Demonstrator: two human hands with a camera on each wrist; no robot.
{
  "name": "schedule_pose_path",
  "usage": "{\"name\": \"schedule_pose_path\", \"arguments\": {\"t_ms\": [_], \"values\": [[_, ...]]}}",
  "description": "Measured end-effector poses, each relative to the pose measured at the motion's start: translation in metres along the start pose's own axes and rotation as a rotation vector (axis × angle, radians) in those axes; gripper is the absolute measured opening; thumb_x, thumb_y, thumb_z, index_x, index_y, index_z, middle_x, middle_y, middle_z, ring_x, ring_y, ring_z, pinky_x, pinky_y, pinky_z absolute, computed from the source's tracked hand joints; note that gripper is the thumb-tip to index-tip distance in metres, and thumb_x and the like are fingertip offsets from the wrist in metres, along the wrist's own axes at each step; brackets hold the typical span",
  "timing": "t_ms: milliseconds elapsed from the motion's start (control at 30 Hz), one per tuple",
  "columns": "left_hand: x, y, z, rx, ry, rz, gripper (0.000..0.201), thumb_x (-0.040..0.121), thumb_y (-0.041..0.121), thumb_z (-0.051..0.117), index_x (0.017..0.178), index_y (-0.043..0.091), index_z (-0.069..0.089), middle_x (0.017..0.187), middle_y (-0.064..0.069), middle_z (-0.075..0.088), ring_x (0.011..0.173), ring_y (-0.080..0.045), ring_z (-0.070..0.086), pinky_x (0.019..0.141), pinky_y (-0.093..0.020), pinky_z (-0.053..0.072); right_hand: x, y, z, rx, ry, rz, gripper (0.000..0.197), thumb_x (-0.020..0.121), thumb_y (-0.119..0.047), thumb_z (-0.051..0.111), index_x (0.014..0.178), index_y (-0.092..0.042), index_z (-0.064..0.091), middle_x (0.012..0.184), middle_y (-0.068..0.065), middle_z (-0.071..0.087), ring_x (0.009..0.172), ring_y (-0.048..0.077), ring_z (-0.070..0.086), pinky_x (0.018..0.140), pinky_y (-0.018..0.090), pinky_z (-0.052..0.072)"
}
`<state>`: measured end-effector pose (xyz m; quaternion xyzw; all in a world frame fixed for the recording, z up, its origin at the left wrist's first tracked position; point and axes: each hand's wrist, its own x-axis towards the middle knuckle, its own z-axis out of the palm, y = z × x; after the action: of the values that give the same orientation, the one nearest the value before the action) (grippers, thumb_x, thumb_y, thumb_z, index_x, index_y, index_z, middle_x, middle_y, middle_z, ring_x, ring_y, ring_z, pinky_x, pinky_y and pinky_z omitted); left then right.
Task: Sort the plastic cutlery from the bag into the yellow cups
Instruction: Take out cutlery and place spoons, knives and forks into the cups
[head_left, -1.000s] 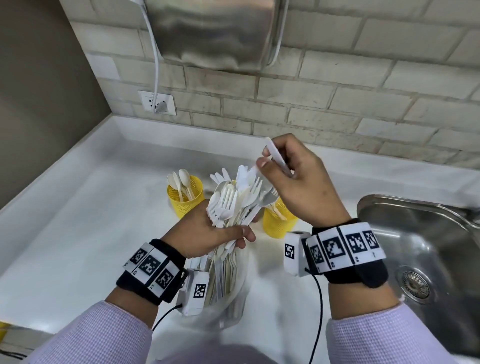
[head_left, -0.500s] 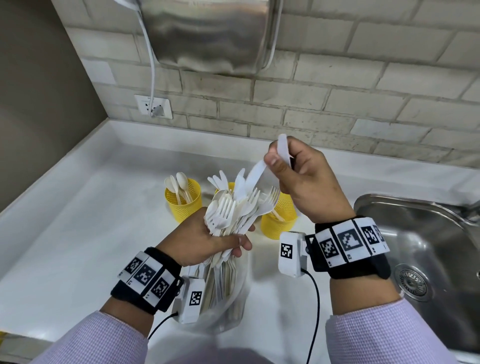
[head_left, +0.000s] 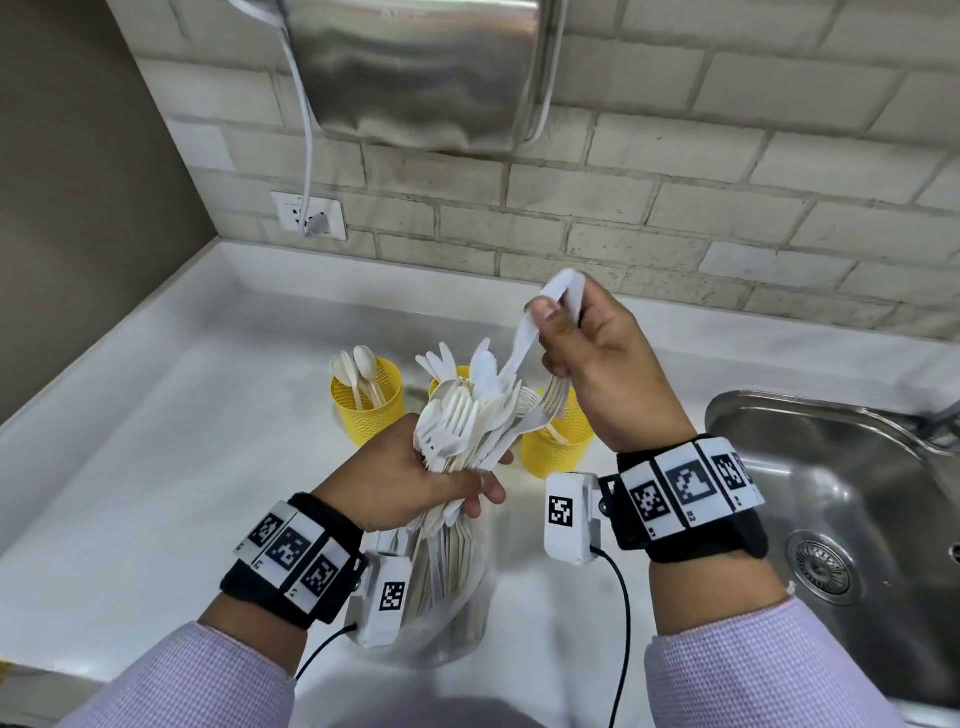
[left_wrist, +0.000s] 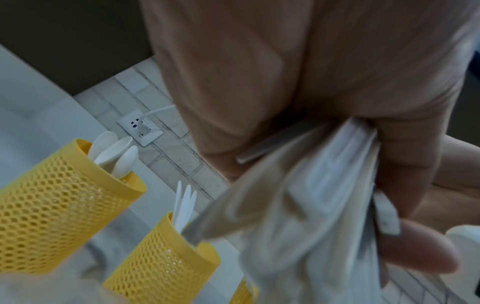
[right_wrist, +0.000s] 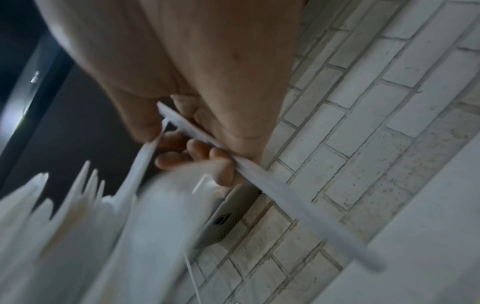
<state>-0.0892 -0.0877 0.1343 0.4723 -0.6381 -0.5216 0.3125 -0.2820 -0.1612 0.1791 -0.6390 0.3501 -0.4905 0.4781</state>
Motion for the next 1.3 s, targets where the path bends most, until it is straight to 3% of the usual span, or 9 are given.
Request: {"name": "schedule_pose_path", "arguments": {"t_ms": [200,300,467,567,633,767,933,1133,1300], "values": [[-0.001,-0.002,0.000,0.016,-0.003,-0.025,0.026,0.096,0.004,0.068,0.103,0.029,0.069,0.094,-0.010,0.079,0.072,-0.027,0.070,0.081,-0.043,0.058,0.005,-0.008,0.000,0.347,0.226,-0.010,0.015,0.104,-0.027,0.043,0.096,-0.016,0.048,0.086,0.013,0.067,0.066,0.022,0.043,0.059,0.032,0.034],[-0.001,-0.003,0.000,0.015,-0.009,-0.038,0.016,0.095,0.006,0.069,0.108,0.015,0.070,0.094,-0.010,0.079,0.073,-0.026,0.070,0.086,-0.050,0.058,0.007,-0.012,-0.006,0.506,0.357,-0.070,0.013,0.110,-0.022,0.035,0.106,-0.011,0.041,0.082,0.018,0.066,0.067,0.027,0.053,0.064,0.034,0.044],[-0.001,-0.003,0.000,0.027,-0.006,-0.024,0.016,0.094,0.008,0.072,0.101,0.022,0.070,0.093,-0.010,0.079,0.074,-0.028,0.071,0.085,-0.052,0.058,0.011,-0.022,-0.021,0.654,0.534,-0.101,0.014,0.112,-0.019,0.029,0.108,-0.011,0.040,0.074,0.017,0.066,0.064,0.031,0.062,0.071,0.042,0.055],[0.000,-0.003,0.001,0.020,-0.007,-0.027,0.024,0.094,0.007,0.072,0.099,0.030,0.068,0.094,-0.010,0.079,0.073,-0.027,0.071,0.084,-0.050,0.058,0.012,-0.028,-0.029,0.742,0.563,-0.149,0.016,0.112,-0.023,0.031,0.109,-0.015,0.044,0.074,0.014,0.061,0.057,0.025,0.053,0.068,0.042,0.054],[0.000,-0.001,0.002,0.015,-0.012,-0.036,0.021,0.094,0.007,0.071,0.102,0.027,0.069,0.094,-0.009,0.079,0.072,-0.026,0.071,0.080,-0.044,0.059,0.012,-0.032,-0.032,0.660,0.561,-0.175,0.017,0.111,-0.026,0.034,0.104,-0.017,0.047,0.067,0.006,0.047,0.051,0.019,0.036,0.054,0.029,0.043],[0.002,0.002,0.002,0.031,-0.019,-0.058,0.015,0.096,0.007,0.070,0.109,0.014,0.069,0.093,-0.008,0.079,0.071,-0.023,0.070,0.058,-0.015,0.050,0.009,-0.028,-0.029,0.155,0.432,-0.156,0.017,0.100,-0.027,0.058,0.087,-0.018,0.051,0.060,-0.005,0.037,0.049,0.011,0.027,0.045,0.023,0.026],[0.004,0.004,0.002,0.035,-0.032,-0.046,0.013,0.097,0.004,0.068,0.108,0.011,0.066,0.092,-0.010,0.079,0.069,-0.022,0.070,0.049,-0.010,0.045,0.002,-0.014,-0.020,-0.419,0.066,-0.133,0.042,0.098,-0.022,0.066,0.070,-0.003,0.041,0.057,-0.011,0.034,0.052,0.004,0.032,0.052,0.023,0.030],[0.005,0.004,0.002,0.016,-0.039,-0.041,0.016,0.097,0.002,0.067,0.104,0.017,0.065,0.093,-0.013,0.078,0.070,-0.024,0.070,0.049,-0.010,0.045,0.003,-0.011,-0.014,-0.469,0.008,-0.056,0.043,0.103,-0.047,0.043,0.076,-0.014,0.041,0.063,-0.008,0.038,0.060,0.013,0.036,0.058,0.035,0.034],[0.007,0.001,0.000,0.023,-0.046,-0.035,0.015,0.097,0.003,0.067,0.105,0.015,0.066,0.093,-0.013,0.078,0.071,-0.026,0.071,0.052,-0.012,0.047,0.005,-0.013,-0.017,-0.489,-0.141,-0.058,0.013,0.097,-0.030,0.067,0.089,-0.020,0.067,0.059,0.003,0.035,0.054,0.016,0.033,0.058,0.033,0.037]]}}
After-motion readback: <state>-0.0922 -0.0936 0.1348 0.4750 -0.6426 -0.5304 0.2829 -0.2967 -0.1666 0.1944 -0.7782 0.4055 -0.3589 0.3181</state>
